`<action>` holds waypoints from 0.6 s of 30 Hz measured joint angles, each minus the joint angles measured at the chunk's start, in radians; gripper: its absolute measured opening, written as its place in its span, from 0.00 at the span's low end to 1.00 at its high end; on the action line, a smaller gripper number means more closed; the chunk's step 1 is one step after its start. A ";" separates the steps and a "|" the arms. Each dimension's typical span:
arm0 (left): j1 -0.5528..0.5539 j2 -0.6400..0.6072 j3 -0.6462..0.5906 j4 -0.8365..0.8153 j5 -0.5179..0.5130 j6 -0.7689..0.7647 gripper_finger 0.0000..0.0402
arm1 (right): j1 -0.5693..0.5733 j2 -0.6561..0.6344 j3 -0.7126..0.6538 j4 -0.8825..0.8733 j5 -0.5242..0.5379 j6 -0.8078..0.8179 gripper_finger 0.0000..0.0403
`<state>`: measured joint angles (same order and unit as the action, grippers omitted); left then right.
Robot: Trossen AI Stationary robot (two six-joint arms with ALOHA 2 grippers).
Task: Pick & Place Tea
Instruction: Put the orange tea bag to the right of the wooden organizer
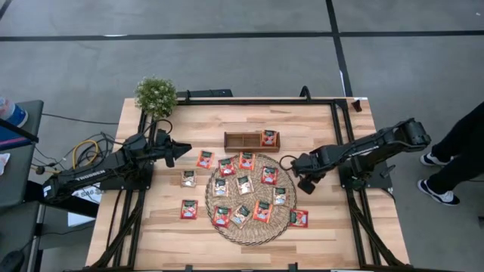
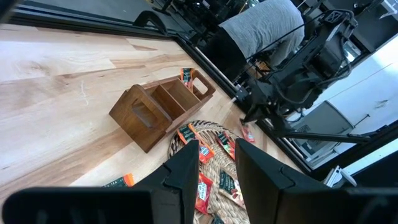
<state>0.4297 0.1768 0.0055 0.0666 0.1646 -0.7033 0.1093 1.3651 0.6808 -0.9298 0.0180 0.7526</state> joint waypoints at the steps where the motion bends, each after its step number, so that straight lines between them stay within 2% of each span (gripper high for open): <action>1: 0.000 0.000 0.000 0.000 0.000 0.000 0.24 | 0.000 0.000 0.025 -0.031 0.015 -0.001 0.00; 9: 0.000 0.000 0.000 0.000 0.000 0.000 0.24 | 0.000 0.000 0.260 -0.264 0.170 -0.052 0.00; 18: 0.000 0.000 0.000 0.000 -0.001 0.012 0.24 | -0.035 -0.001 0.510 -0.315 0.365 -0.219 0.00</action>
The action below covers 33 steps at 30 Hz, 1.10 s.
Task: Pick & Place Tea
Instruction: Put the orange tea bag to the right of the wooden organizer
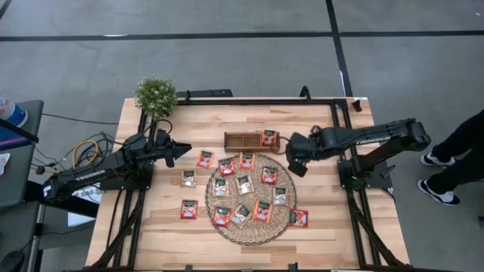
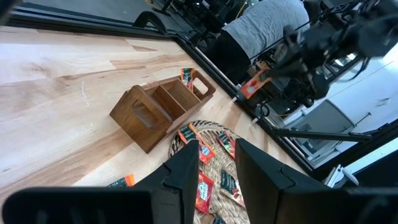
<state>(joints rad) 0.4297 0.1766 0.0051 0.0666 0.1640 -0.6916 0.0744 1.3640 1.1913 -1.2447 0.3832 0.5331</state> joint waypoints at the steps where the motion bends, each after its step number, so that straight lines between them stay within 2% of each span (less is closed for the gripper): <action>1: 0.000 0.000 0.000 0.000 0.000 0.000 0.24 | -0.011 0.000 0.019 -0.001 0.014 -0.027 0.00; 4: 0.000 0.000 0.000 0.000 -0.001 0.002 0.24 | -0.054 0.000 0.066 0.001 0.046 -0.117 0.00; 12: 0.000 0.000 0.000 0.000 -0.002 0.003 0.24 | -0.167 -0.001 0.109 0.116 0.038 -0.372 0.00; 23: 0.000 0.000 0.000 0.002 -0.003 0.003 0.24 | -0.227 0.002 0.110 0.253 0.006 -0.578 0.00; 28: 0.000 0.000 0.000 0.002 -0.003 0.003 0.24 | -0.264 0.076 0.115 0.261 -0.090 -0.695 0.00; 33: 0.000 0.000 0.000 0.003 -0.003 0.006 0.24 | -0.293 0.217 0.172 0.255 -0.097 -0.790 0.00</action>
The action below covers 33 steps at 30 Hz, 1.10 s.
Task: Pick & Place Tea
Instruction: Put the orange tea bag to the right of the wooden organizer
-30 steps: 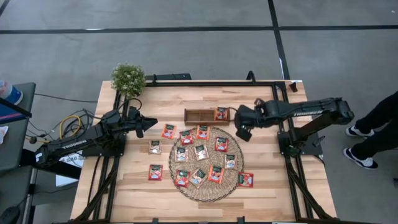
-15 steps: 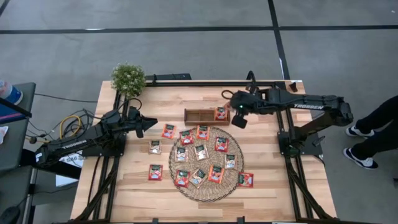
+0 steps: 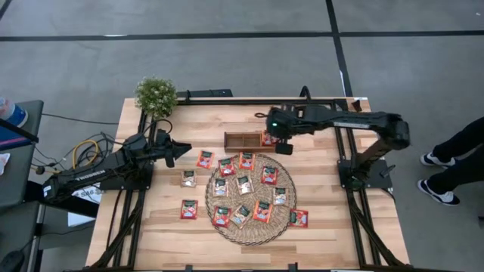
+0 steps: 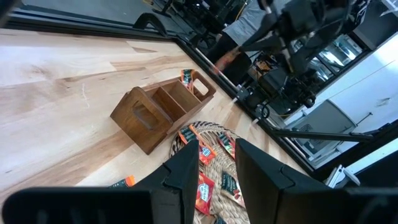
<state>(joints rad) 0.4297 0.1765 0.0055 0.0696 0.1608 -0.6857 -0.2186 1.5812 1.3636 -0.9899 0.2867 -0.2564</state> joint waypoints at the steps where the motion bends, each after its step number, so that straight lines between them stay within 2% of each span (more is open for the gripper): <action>1: 0.000 0.000 0.000 0.000 0.000 0.000 0.24 | -0.003 0.025 0.019 -0.003 0.000 -0.021 0.00; 9: 0.000 0.000 0.000 0.000 0.000 0.000 0.24 | -0.007 0.200 0.152 -0.078 0.005 -0.171 0.00; 14: 0.000 0.000 0.000 0.000 0.000 -0.001 0.24 | -0.011 0.261 0.180 -0.102 0.005 -0.211 0.00; 33: 0.000 0.000 0.000 0.000 0.000 -0.001 0.24 | -0.059 0.275 0.180 -0.164 0.001 -0.207 0.00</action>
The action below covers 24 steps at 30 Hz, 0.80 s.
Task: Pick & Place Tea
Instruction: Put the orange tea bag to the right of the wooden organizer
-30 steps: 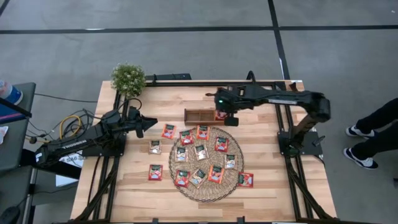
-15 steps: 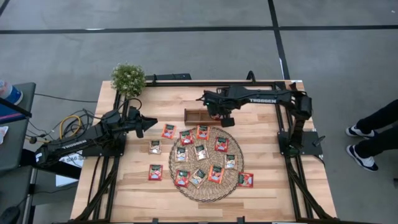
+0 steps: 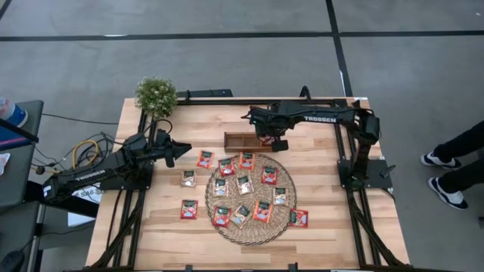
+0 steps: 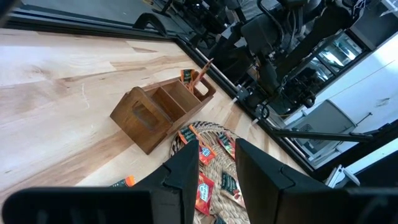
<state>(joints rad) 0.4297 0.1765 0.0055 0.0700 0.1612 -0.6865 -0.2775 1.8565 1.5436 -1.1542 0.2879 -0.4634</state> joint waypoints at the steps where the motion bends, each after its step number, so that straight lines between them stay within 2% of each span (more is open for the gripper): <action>1: 0.000 0.000 0.000 0.000 0.000 0.000 0.24 | 0.000 0.000 0.000 0.000 -0.002 -0.003 0.00; 15: 0.000 0.000 0.000 0.000 0.000 -0.001 0.24 | 0.000 0.000 0.000 0.018 -0.083 -0.016 0.00; 24: 0.000 0.000 0.000 0.000 0.000 -0.003 0.24 | 0.003 0.043 -0.013 -0.010 -0.080 -0.009 0.00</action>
<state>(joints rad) 0.4297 0.1765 0.0052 0.0700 0.1612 -0.6891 -0.2743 1.8991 1.5307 -1.1638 0.2078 -0.4726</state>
